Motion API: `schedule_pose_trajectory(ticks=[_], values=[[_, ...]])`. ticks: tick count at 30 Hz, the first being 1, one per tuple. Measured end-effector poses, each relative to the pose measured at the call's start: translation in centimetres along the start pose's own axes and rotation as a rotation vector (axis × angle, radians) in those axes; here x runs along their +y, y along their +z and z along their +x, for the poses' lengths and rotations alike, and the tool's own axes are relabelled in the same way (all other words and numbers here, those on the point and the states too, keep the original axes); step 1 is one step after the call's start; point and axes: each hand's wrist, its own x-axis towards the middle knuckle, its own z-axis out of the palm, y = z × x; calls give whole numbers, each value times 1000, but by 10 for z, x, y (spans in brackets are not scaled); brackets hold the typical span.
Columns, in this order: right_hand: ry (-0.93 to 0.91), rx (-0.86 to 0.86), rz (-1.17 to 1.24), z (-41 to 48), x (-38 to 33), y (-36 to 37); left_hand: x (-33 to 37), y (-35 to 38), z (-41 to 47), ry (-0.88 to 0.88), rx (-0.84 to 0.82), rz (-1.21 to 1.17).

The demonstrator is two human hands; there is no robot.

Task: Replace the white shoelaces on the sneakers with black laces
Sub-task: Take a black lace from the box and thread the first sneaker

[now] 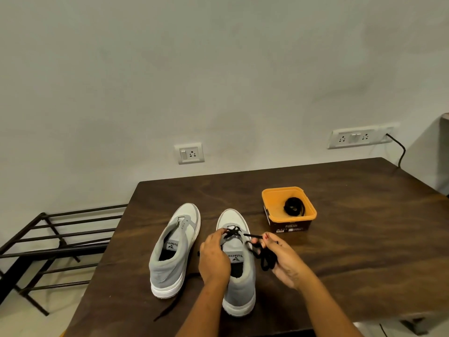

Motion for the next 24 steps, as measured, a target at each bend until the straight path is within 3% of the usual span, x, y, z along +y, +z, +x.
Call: schedule_pose_trajectory(ticks=[4, 9, 13, 18, 24], values=[[53, -99, -16, 2, 1, 2, 3, 0, 0, -35, -9, -18], [22, 134, -764, 25, -4, -14, 1, -3, 0, -92, -35, -167], [-28, 101, -1141, 42, -3, -9, -6, 2, 0, -77, -85, -275], [-116, 48, -1181, 41, 11, 11, -1, -1, 0, -94, -136, -429], [-131, 123, -1105, 48, 16, 13, -5, 2, 1, -109, -138, -282]])
